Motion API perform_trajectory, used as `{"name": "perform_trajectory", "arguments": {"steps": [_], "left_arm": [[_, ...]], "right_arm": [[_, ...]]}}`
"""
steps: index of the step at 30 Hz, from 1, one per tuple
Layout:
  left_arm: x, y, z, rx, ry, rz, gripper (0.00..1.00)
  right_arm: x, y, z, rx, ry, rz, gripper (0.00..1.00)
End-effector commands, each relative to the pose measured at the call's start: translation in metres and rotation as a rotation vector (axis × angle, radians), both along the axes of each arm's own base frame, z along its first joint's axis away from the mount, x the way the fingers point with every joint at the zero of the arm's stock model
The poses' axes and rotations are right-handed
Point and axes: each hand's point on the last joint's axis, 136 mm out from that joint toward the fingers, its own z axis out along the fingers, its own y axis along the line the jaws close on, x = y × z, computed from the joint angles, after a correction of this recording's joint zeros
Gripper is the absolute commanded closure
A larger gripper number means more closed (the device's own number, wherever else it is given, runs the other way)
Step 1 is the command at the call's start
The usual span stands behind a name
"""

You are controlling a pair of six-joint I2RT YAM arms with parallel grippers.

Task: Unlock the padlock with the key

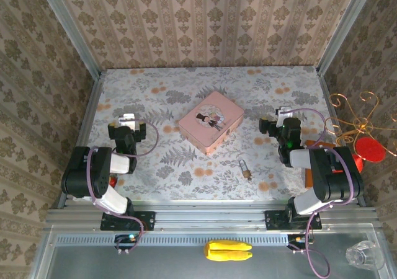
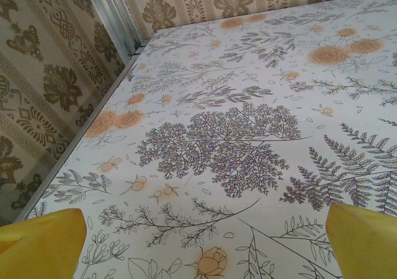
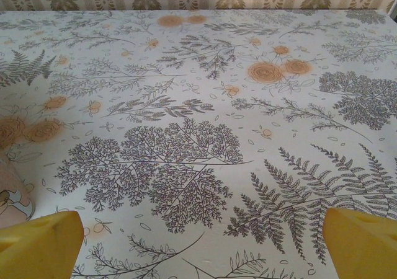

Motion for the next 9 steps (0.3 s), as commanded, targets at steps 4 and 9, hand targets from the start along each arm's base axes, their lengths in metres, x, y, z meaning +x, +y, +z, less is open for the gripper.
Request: {"name": "perform_trajectory", "arguments": {"steps": [4, 9], "left_arm": [[0.005, 0.0023, 0.0063, -0.02, -0.02, 0.013, 0.0], [0.0052, 0.0022, 0.0054, -0.022, -0.016, 0.011, 0.0]], "right_arm": [[0.0024, 0.0039, 0.002, 0.021, -0.015, 0.014, 0.0], [0.0014, 0.0036, 0.0027, 0.018, -0.02, 0.012, 0.0]]}}
